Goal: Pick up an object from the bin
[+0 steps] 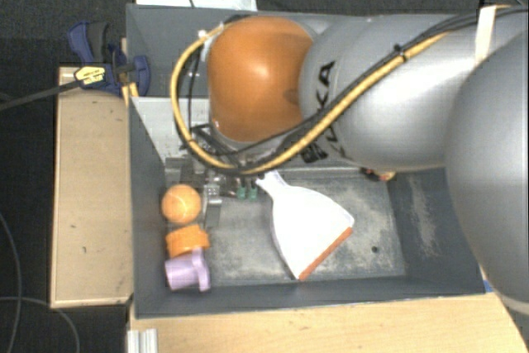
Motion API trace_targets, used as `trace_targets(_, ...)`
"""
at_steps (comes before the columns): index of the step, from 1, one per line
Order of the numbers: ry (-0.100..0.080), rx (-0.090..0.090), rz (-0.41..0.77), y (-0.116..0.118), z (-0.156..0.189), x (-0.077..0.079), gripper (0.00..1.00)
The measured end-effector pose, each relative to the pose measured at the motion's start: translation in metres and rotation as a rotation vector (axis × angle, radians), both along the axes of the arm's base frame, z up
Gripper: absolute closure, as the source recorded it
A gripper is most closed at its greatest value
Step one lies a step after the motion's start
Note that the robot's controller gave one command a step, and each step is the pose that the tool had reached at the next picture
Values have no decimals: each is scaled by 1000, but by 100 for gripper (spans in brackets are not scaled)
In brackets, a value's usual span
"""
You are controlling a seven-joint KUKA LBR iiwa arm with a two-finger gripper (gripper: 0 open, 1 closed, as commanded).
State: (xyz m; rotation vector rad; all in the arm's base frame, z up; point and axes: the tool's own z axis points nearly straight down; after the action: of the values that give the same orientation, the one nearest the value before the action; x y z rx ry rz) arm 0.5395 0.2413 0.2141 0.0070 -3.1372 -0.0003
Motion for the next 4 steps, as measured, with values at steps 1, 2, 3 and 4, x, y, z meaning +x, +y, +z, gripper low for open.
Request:
trace_targets(1, -7, 2, -7, -2, 5, 2, 0)
trace_targets(2, -9, 2, 143, 1, -42, -18, 0)
trace_targets(3, -2, 0, 235, -9, -71, -50, 0)
trace_targets(4, -6, 1, 515, 5, -86, -53, 0)
